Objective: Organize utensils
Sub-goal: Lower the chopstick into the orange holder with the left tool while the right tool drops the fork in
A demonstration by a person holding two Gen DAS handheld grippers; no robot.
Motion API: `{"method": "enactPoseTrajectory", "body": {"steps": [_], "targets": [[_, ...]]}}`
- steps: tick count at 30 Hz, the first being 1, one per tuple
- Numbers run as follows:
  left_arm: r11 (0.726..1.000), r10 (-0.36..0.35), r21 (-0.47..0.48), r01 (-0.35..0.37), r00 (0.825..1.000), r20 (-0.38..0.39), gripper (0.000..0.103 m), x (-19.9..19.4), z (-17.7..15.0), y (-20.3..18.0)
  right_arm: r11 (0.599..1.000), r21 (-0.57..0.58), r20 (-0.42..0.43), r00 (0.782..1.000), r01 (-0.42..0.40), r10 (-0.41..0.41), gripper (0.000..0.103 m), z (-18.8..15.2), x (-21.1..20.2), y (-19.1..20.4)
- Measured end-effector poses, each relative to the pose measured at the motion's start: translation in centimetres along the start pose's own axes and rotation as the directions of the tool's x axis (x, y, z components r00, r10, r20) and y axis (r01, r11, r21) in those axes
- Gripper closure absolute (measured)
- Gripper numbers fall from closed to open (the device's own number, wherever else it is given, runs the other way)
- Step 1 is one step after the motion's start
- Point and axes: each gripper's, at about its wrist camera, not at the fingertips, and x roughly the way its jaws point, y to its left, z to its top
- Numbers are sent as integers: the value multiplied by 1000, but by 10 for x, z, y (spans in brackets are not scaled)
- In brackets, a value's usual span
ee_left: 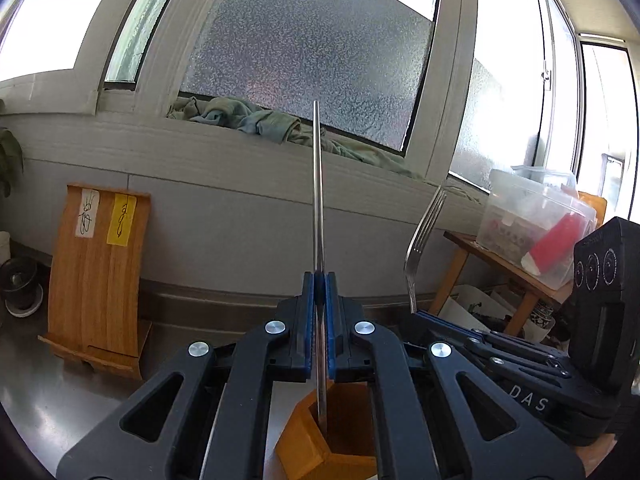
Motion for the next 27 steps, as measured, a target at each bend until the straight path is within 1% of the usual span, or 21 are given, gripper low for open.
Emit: {"method": "enactPoseTrajectory", "body": {"steps": [4,6,8,10,13,14,15,16,17,19,20,22,23,24,25,26,27], "targets": [[999,-40,6,41,997,-59,99,1,-13,8,1000,5,-50,999,-15,15,97,-11,0,-4],[997,-71,11,73,992,-100,99,2,-18,10,1000,3,-71,997,-15,15,97,-16,0,-4],[996,-81,33,87,987,-137,99,5,-25,9,1000,0,-102,995,-15,15,96,-22,2,-5],[995,-86,34,93,983,-164,99,5,-30,10,1000,-6,-105,994,-6,5,94,-25,1,-5],[994,-98,19,104,977,-187,96,4,-35,11,1000,3,-103,995,-9,9,94,-26,-1,-5],[994,-99,16,104,976,-194,89,4,-37,12,1000,2,-101,995,-5,6,93,-25,-2,-4],[994,-101,10,105,975,-198,80,3,-37,13,1000,2,-101,995,-4,4,93,-25,-4,-4],[994,-103,2,105,974,-200,76,2,-37,14,1000,1,-100,995,-1,1,93,-25,-5,-3],[995,-102,-6,103,975,-199,69,0,-38,16,1000,-1,-99,995,3,-3,93,-26,-8,-3],[995,-96,-15,95,977,-192,64,-6,-37,18,1000,0,-97,995,7,-7,93,-25,-13,-4],[996,-91,-18,89,978,-188,57,-11,-36,19,1000,2,-96,995,10,-10,93,-24,-17,-4],[997,-79,-21,77,981,-179,50,-22,-32,21,1000,1,-95,995,18,-18,92,-23,-25,-4],[998,-69,-23,66,982,-173,42,-29,-29,22,1000,-3,-93,995,24,-24,92,-22,-32,-5],[998,-57,-27,53,985,-165,31,-37,-26,23,1000,-6,-91,995,30,-30,90,-22,-39,-5],[999,-49,-33,44,987,-156,27,-47,-22,24,999,-4,-89,995,36,-36,72,-22,-47,-6],[999,-38,-35,34,988,-152,24,-56,-19,25,999,4,-84,995,48,-47,37,-22,-57,-8],[999,-24,-37,19,987,-156,20,-66,-15,26,998,20,-72,996,62,-60,23,-22,-68,-9]]}}
